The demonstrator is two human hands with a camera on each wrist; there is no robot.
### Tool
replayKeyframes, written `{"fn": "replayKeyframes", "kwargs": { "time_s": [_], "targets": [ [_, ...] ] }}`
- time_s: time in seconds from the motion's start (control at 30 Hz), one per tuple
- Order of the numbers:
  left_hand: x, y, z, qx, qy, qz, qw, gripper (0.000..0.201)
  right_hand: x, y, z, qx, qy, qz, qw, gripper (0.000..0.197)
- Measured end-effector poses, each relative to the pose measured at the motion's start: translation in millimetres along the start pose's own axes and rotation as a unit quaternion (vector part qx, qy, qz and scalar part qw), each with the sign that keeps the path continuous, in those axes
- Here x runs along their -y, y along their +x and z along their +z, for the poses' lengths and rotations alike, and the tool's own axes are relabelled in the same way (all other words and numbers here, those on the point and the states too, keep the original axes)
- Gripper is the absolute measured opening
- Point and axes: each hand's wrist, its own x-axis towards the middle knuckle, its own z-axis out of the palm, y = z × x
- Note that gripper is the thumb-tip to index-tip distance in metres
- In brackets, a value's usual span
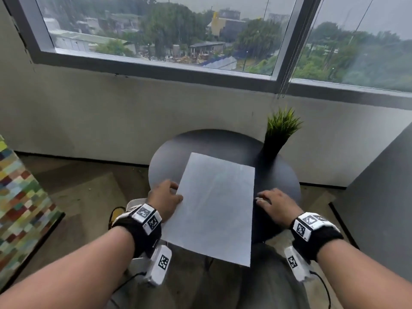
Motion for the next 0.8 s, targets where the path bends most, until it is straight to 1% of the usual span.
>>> {"fn": "replayKeyframes", "kwargs": {
  "time_s": [0.07,0.17,0.27,0.33,0.37,0.43,0.47,0.5,0.53,0.6,0.63,0.7,0.73,0.8],
  "targets": [
    [11,-2,8,0.0,0.041,0.01,0.999,0.028,-6,0,12,0.009,-0.043,-0.013,0.999,0.039],
    [17,-2,5,-0.01,0.075,0.024,0.997,0.022,-6,6,12,-0.007,-0.046,-0.014,0.999,0.03],
    [15,7,-6,-0.019,0.128,0.044,0.991,0.039,-6,16,6,-0.011,-0.055,-0.015,0.998,0.021],
    [10,12,-10,-0.014,0.188,0.078,0.979,0.043,-6,24,2,-0.01,-0.063,-0.014,0.998,0.017],
    [6,14,-10,-0.003,0.203,0.113,0.973,0.037,-4,26,-2,-0.008,-0.061,-0.006,0.998,0.016],
    [3,18,-7,0.043,0.214,0.188,0.958,0.018,-1,32,-6,-0.012,-0.027,0.023,0.999,0.018],
    [4,20,-4,0.077,0.238,0.217,0.944,0.023,2,35,-9,-0.021,0.007,0.033,0.999,0.019],
    [8,22,0,0.114,0.274,0.237,0.925,0.039,7,35,-10,-0.031,0.049,0.035,0.998,0.021],
    [11,25,3,0.141,0.306,0.24,0.911,0.054,13,36,-11,-0.038,0.094,0.03,0.994,0.021],
    [14,29,10,0.153,0.355,0.24,0.89,0.071,30,33,-10,-0.03,0.147,-0.003,0.989,0.019],
    [14,30,14,0.151,0.368,0.239,0.886,0.075,39,31,-9,-0.014,0.15,-0.028,0.988,0.017],
    [10,28,19,0.146,0.39,0.244,0.876,0.074,54,29,-6,0.028,0.146,-0.073,0.986,0.009],
    [6,26,21,0.145,0.399,0.245,0.872,0.073,59,30,-3,0.045,0.142,-0.086,0.985,0.007],
    [-4,22,24,0.143,0.41,0.248,0.866,0.075,64,36,3,0.055,0.12,-0.092,0.987,0.006]
  ]
}}
